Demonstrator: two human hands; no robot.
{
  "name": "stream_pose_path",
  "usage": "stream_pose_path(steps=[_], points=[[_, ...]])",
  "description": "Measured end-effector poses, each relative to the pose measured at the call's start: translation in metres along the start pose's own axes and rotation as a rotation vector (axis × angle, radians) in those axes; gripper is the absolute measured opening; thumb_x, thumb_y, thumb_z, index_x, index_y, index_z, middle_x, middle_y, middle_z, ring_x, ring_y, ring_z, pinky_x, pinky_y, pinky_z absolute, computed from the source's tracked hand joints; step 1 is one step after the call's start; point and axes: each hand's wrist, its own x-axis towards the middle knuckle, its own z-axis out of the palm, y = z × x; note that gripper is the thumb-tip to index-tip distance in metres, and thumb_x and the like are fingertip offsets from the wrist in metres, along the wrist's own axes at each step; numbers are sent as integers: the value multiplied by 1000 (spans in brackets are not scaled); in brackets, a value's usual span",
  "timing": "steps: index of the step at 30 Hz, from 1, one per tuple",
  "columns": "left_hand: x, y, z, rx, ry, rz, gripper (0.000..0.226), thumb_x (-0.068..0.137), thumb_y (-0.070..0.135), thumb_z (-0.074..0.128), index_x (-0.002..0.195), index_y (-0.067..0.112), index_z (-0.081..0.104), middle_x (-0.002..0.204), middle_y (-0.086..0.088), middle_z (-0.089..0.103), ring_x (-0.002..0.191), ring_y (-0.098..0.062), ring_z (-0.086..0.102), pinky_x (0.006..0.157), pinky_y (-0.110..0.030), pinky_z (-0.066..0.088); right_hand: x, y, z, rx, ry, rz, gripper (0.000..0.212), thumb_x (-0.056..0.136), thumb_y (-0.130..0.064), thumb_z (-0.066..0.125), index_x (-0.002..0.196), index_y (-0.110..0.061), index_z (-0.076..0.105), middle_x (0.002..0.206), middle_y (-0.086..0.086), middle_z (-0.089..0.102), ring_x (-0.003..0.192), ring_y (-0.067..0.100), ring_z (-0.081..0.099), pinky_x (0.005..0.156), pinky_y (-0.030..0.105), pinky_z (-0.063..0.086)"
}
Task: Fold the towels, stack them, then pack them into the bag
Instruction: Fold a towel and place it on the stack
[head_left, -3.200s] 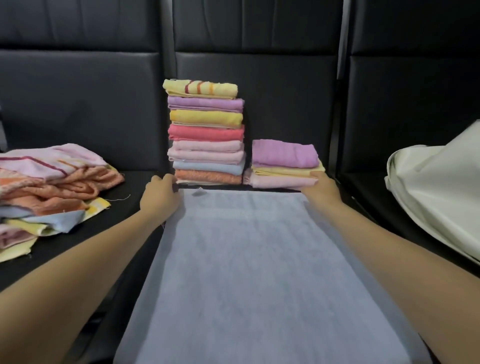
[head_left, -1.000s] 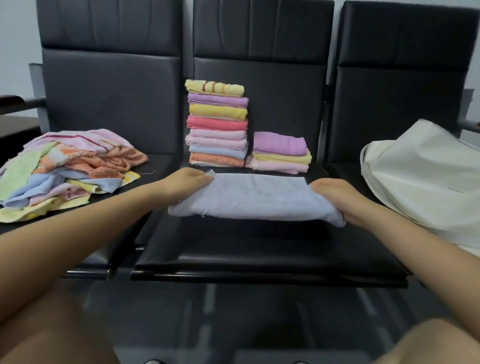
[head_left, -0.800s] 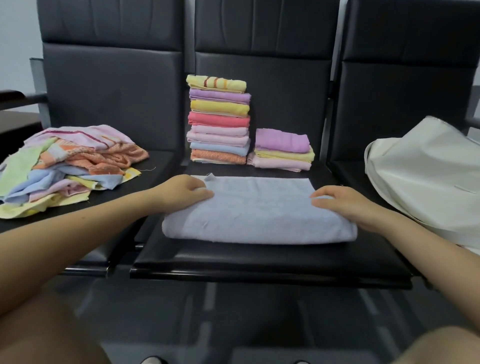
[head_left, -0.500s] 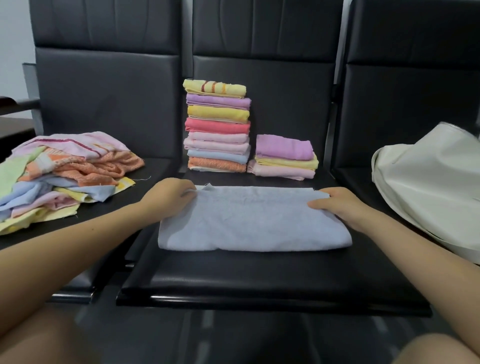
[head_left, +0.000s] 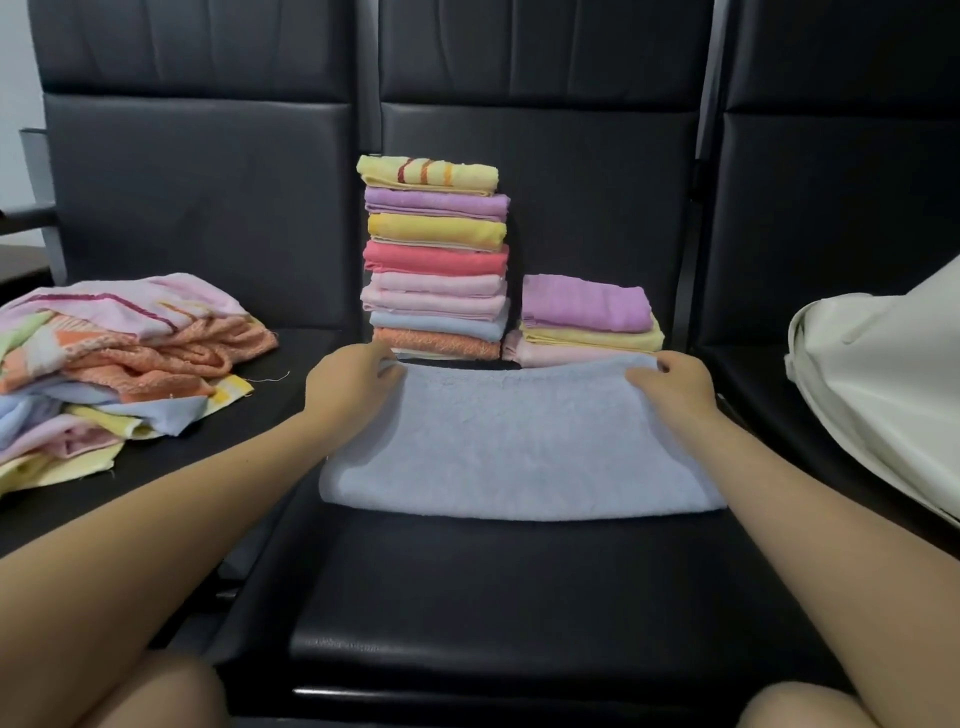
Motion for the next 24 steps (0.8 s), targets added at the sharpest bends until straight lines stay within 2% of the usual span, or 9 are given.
stream_pose_path(steps=[3,5,7,10,12,15,17,21,24], points=[[4,-4,13,140,-96,-39,20,95,32,52,88,16,62,87,0,63,83,-21,58,62,-31,38,12,13,4,-221,-33,-44,23,84,-7,59,70,-11,41,69,6,33,66,19,31,56,32,21],[4,-5,17,207,-175,-74,22,98,34,48,94,16,59,90,0,60,84,-20,57,65,-32,37,16,22,4,-413,-82,-57,22,87,-11,59,71,-11,45,69,2,40,68,19,39,58,33,28],[2,-5,18,201,-203,-115,21,100,35,46,97,17,56,89,1,56,80,-16,52,64,-31,35,18,28,4,-538,-103,-61,11,89,-20,62,87,-13,53,84,3,50,80,21,50,66,32,37],[-1,-3,16,234,-192,-105,23,101,32,41,103,15,57,98,-2,57,81,-17,51,64,-32,35,17,29,2,-586,-103,-48,24,90,-31,64,103,-14,53,103,7,53,93,25,55,75,34,42],[-2,1,12,351,-200,-35,23,102,27,39,114,15,55,111,-6,55,93,-22,53,67,-33,37,12,25,-2,-618,-99,-27,33,90,-36,63,107,-10,55,106,9,55,98,28,57,78,35,45],[-5,12,7,547,-188,130,30,99,20,43,129,19,47,127,-6,47,115,-24,46,83,-34,39,0,20,-8,-647,-125,24,36,90,-43,61,84,-8,54,86,8,54,84,28,59,60,31,39],[-11,26,2,512,-153,184,35,98,20,43,133,20,46,131,-5,45,121,-24,42,91,-34,37,-12,11,-13,-663,-171,66,40,91,-47,59,77,-10,52,74,3,51,70,20,53,56,29,35],[-27,65,1,195,-120,247,35,99,25,43,131,17,52,131,-5,49,122,-26,44,91,-38,37,-32,0,-22,-675,-276,148,39,85,-53,62,86,-15,53,85,1,55,76,16,53,61,29,38],[-43,84,7,27,-289,274,43,101,36,39,141,21,45,149,-5,36,138,-24,32,106,-40,32,-40,-5,-27,-611,-289,200,34,85,-43,65,94,-12,56,91,2,56,78,15,53,63,29,39]])
